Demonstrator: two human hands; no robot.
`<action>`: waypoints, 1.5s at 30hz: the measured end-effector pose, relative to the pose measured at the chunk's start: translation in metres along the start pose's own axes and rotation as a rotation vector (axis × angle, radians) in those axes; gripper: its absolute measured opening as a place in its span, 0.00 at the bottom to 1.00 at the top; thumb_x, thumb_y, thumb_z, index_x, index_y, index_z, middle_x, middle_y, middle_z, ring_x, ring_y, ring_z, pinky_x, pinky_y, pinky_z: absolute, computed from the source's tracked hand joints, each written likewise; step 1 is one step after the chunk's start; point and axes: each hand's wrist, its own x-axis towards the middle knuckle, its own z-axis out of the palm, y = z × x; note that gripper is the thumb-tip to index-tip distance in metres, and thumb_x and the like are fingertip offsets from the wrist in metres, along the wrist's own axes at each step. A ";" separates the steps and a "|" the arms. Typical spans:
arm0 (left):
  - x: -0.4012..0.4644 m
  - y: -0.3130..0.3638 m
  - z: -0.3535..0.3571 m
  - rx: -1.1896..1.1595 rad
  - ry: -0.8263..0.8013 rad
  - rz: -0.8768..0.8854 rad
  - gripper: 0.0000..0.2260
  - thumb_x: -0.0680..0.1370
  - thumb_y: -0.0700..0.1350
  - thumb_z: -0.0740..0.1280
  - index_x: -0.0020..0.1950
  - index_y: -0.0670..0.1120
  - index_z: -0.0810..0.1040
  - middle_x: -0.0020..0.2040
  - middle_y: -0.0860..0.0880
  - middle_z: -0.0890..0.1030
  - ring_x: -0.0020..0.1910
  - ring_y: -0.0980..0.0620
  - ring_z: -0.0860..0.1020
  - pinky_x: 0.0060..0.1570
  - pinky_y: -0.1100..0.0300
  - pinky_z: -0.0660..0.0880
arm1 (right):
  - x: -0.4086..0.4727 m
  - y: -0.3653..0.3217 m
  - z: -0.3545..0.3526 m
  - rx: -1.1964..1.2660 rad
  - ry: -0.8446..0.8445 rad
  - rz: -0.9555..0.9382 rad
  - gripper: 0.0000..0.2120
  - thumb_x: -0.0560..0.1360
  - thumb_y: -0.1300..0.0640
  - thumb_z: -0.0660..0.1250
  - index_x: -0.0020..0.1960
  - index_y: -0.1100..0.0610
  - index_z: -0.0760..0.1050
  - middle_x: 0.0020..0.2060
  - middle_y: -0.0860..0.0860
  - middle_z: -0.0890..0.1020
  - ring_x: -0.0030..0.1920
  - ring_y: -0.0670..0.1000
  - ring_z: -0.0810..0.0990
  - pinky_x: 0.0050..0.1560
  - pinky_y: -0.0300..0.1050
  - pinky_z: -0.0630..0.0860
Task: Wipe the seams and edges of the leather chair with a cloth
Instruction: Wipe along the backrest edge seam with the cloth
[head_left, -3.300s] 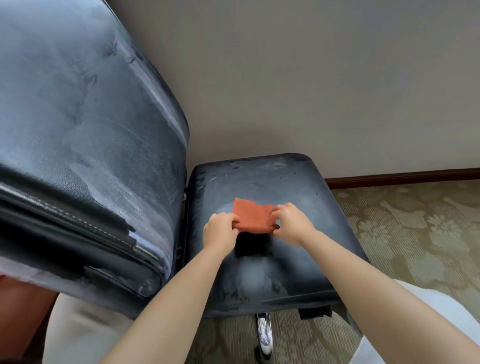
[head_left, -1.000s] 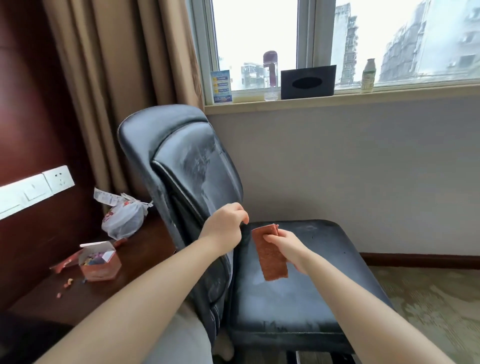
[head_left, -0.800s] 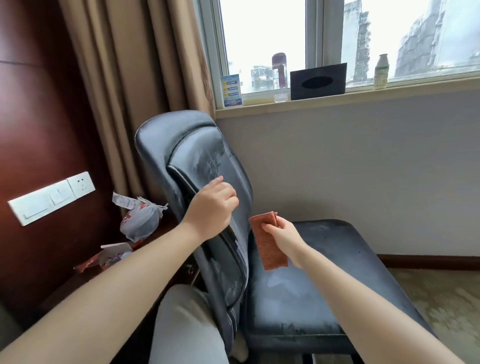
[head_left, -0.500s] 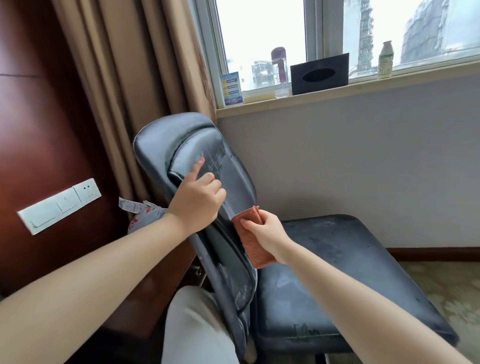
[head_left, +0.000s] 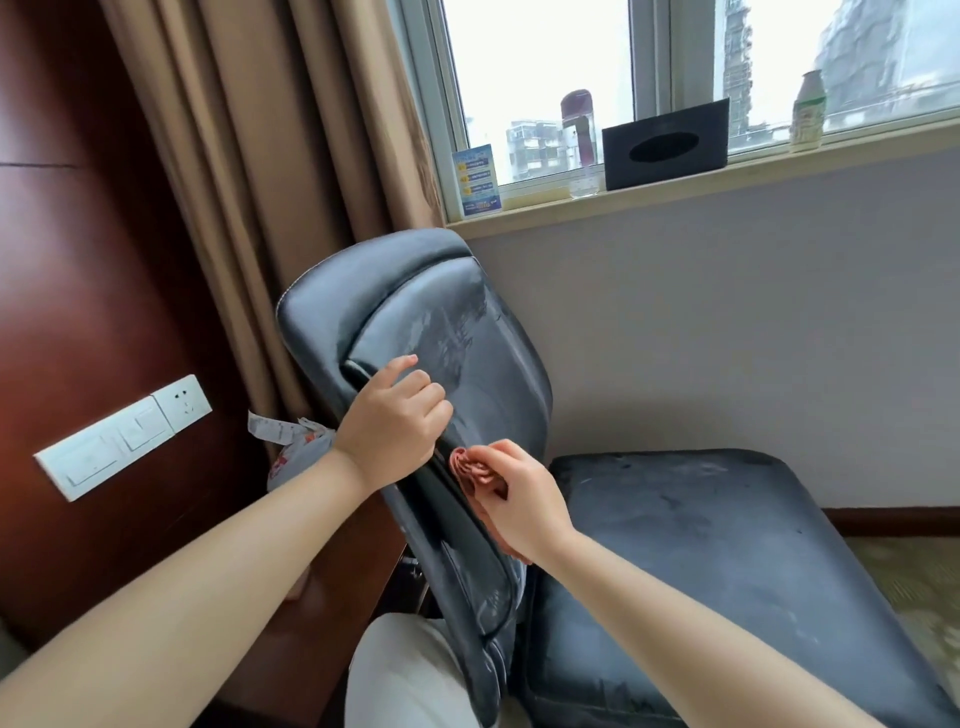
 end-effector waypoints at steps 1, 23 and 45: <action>-0.001 -0.002 0.004 0.015 0.008 -0.007 0.12 0.69 0.33 0.57 0.32 0.44 0.75 0.31 0.48 0.75 0.33 0.47 0.76 0.61 0.52 0.68 | -0.005 0.006 0.004 -0.023 0.003 -0.019 0.14 0.72 0.52 0.63 0.55 0.54 0.80 0.45 0.47 0.80 0.42 0.50 0.79 0.42 0.40 0.76; -0.014 -0.026 0.058 -0.024 0.037 0.091 0.07 0.72 0.37 0.62 0.38 0.45 0.78 0.42 0.47 0.80 0.40 0.46 0.79 0.57 0.52 0.72 | -0.006 0.039 0.057 -0.071 0.203 -0.069 0.17 0.69 0.66 0.68 0.57 0.59 0.79 0.46 0.50 0.80 0.44 0.51 0.79 0.42 0.44 0.79; -0.069 0.021 0.056 -0.025 -0.068 0.035 0.16 0.77 0.43 0.60 0.61 0.45 0.79 0.64 0.46 0.78 0.65 0.46 0.74 0.64 0.48 0.65 | -0.040 0.056 0.062 -0.085 0.169 -0.091 0.15 0.72 0.65 0.66 0.58 0.60 0.78 0.47 0.54 0.77 0.45 0.52 0.78 0.46 0.41 0.77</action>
